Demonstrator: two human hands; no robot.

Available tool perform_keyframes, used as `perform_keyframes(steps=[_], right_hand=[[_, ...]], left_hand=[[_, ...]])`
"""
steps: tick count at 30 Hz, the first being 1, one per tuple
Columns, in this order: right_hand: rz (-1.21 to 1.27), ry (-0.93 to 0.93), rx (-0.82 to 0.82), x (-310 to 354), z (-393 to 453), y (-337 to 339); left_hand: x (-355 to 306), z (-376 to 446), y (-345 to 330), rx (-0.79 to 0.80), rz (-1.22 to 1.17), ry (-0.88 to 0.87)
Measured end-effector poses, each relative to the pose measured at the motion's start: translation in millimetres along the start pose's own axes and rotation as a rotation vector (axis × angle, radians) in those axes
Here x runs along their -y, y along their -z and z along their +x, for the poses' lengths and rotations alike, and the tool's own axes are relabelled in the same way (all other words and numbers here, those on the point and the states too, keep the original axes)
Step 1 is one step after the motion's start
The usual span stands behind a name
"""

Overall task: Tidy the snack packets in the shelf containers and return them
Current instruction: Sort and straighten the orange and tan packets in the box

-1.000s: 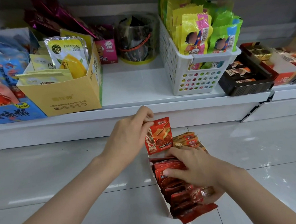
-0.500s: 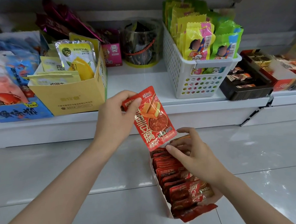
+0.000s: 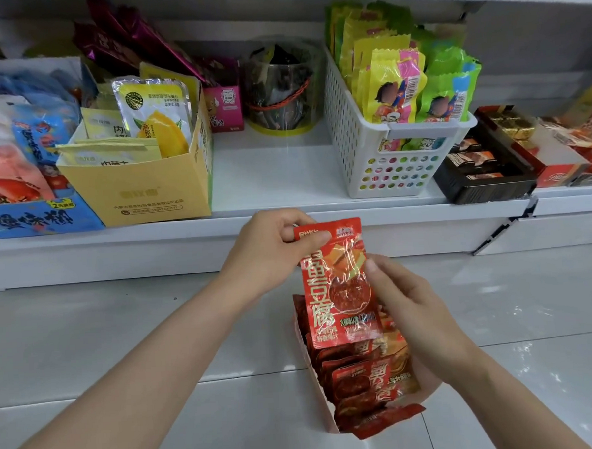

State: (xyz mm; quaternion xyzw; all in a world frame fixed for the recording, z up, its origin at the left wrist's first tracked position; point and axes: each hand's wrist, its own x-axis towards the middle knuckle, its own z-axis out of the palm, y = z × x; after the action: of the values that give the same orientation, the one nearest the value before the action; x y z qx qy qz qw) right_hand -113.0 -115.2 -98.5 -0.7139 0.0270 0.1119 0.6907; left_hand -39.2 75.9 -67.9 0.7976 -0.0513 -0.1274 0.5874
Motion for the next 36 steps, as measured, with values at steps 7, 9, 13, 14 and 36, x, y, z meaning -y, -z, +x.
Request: perform_keyframes(steps=[7, 9, 13, 14, 36], right_hand=[[0.163, -0.105, -0.243, -1.1, 2.3, -7.6], [0.188, -0.141, -0.274, -2.7, 1.9, -6.7], [0.241, -0.161, -0.299, 0.6, 2.0, -6.6], [0.261, -0.165, -0.295, 2.1, 1.9, -6.2], [0.272, -0.113, -0.251, 41.5, -9.5, 23.2]], left_hand=[[17.8, -15.9, -32.8, 0.032, -0.405, 0.188], [26.3, -28.1, -35.3, 0.039, -0.441, 0.189], [36.4, -48.3, -38.8, 0.117, -0.383, 0.191], [36.3, -51.7, -41.2, 0.143, -0.389, 0.2], [17.1, -78.3, -42.6, 0.142, -0.713, 0.189]])
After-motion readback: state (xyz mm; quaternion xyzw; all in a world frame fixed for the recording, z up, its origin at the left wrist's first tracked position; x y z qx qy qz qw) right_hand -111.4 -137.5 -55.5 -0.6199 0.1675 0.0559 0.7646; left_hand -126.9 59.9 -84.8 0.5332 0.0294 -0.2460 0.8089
